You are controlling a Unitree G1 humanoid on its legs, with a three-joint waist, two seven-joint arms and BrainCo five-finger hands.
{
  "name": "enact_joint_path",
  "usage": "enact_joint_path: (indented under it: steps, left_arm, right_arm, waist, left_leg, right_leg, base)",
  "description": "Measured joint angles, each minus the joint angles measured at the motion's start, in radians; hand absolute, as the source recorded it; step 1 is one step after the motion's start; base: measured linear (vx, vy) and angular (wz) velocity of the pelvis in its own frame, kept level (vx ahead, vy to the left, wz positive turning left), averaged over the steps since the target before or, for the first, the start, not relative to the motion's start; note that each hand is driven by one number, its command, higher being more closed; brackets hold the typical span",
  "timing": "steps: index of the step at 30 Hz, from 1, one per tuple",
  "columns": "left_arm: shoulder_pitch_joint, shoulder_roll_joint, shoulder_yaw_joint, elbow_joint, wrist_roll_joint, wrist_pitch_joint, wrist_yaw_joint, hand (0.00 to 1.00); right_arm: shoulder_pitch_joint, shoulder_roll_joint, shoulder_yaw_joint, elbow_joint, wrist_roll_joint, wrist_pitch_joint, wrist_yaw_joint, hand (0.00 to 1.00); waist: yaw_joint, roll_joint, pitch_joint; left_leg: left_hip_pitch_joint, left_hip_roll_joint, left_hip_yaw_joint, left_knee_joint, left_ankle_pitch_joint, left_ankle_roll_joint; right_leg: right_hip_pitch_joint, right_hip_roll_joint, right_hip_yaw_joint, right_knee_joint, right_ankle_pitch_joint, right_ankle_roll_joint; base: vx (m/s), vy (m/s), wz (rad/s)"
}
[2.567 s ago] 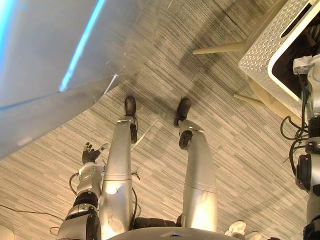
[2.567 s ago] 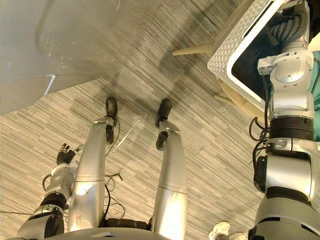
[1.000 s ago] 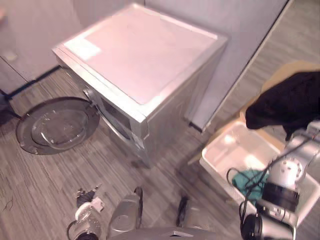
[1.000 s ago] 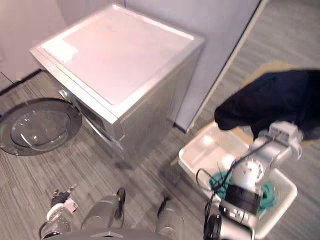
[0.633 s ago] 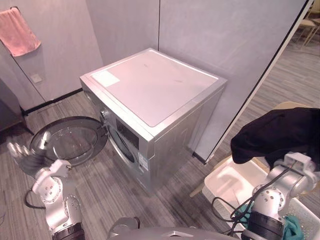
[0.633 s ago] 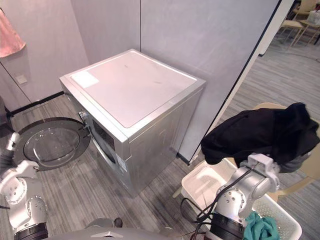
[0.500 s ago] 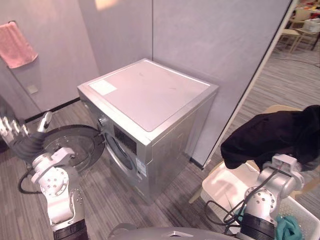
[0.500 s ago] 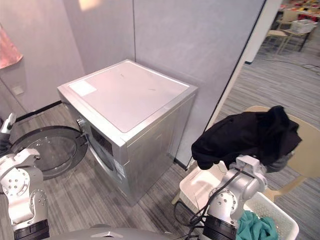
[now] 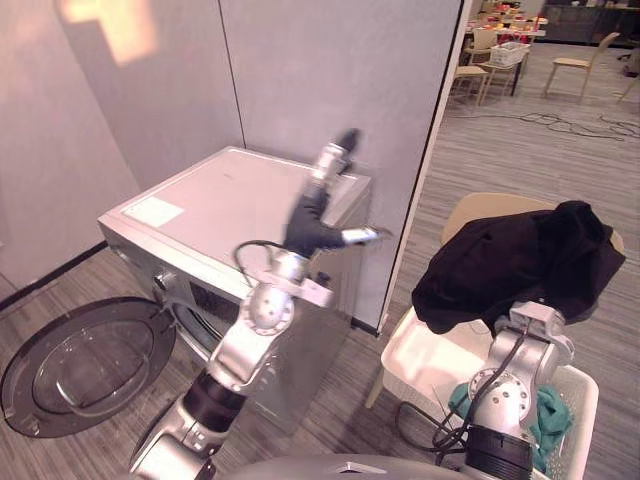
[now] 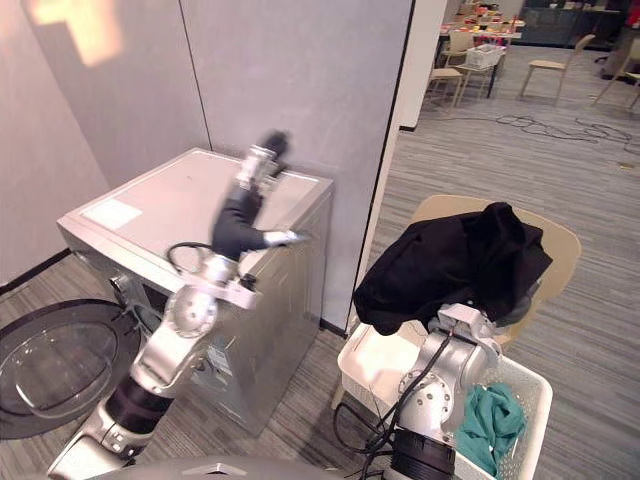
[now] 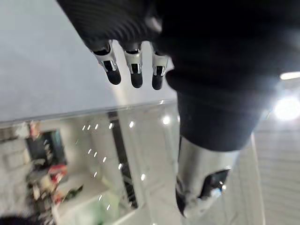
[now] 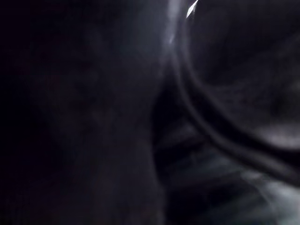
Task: Pick up the laundry basket with both hands and put the clothes into the washing machine.
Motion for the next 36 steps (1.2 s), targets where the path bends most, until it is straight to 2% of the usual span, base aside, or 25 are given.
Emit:
enact_joint_path:
  steps: [6, 8, 13, 15, 24, 25, 36]
  left_arm:
    - [-0.144, -0.086, -0.105, 0.237, 0.013, 0.065, -0.018, 0.00]
    - [-0.156, -0.108, -0.110, 0.272, 0.021, 0.071, -0.018, 0.00]
    - [-0.207, -0.159, -0.155, 0.376, 0.070, 0.095, -0.018, 0.00]
    - [-0.244, -0.187, -0.179, 0.438, 0.111, 0.103, -0.017, 0.00]
    - [-0.250, -0.187, -0.240, 0.545, 0.217, 0.108, -0.016, 0.00]
    - [-0.250, -0.187, -0.245, 0.554, 0.217, 0.110, -0.016, 1.00]
    - [-0.256, -0.187, -0.279, 0.581, 0.196, 0.111, -0.012, 1.00]
  right_arm:
    - [0.000, 0.000, 0.034, 0.000, 0.000, -0.001, -0.008, 1.00]
    - [0.000, 0.002, 0.043, 0.000, 0.000, -0.001, -0.008, 1.00]
    - [0.000, 0.017, 0.068, 0.000, 0.005, -0.008, -0.011, 1.00]
    - [0.003, 0.026, 0.079, 0.000, 0.013, -0.016, -0.012, 1.00]
    - [0.023, 0.041, 0.135, 0.000, 0.044, -0.034, -0.012, 1.00]
    - [0.023, 0.042, 0.149, 0.000, 0.050, -0.041, -0.012, 1.00]
    - [0.023, 0.054, 0.172, 0.000, 0.079, -0.073, -0.037, 1.00]
  waist:
    - [-0.020, 0.000, 0.000]
    - [-0.017, 0.000, 0.000]
    - [-0.032, 0.000, 0.000]
    - [-0.040, -0.001, 0.001]
    - [-0.055, -0.006, 0.004]
    - [-0.058, -0.008, 0.005]
    - [-0.079, -0.028, 0.018]
  left_leg:
    - [0.004, 0.002, 0.019, -0.004, -0.001, 0.001]
    - [0.016, 0.002, 0.034, -0.013, 0.000, 0.002]
    - [0.016, 0.000, 0.062, -0.016, -0.009, 0.009]
    - [0.019, -0.003, 0.070, -0.016, -0.012, 0.013]
    - [0.040, -0.005, 0.093, -0.018, -0.024, 0.017]
    - [0.043, -0.005, 0.098, -0.018, -0.026, 0.017]
    - [0.049, -0.009, 0.125, -0.018, -0.033, 0.022]
  right_leg:
    - [0.001, 0.006, 0.021, -0.022, 0.017, 0.005]
    - [0.001, 0.009, 0.037, -0.028, 0.021, 0.007]
    - [0.001, 0.010, 0.062, -0.046, 0.030, 0.008]
    - [0.004, 0.008, 0.069, -0.057, 0.040, 0.020]
    - [0.017, 0.008, 0.092, -0.060, 0.044, 0.024]
    - [0.017, 0.008, 0.095, -0.060, 0.044, 0.025]
    - [0.020, 0.006, 0.118, -0.076, 0.054, 0.037]
  base:
    - [-0.01, 0.017, -0.10]
    - [-0.01, 0.020, -0.23]
    - [-0.01, 0.030, -0.16]
    - [0.01, 0.041, -0.10]
    - [0.00, 0.021, -0.08]
    - [-0.02, 0.019, -0.09]
    - [0.00, 0.019, -0.06]
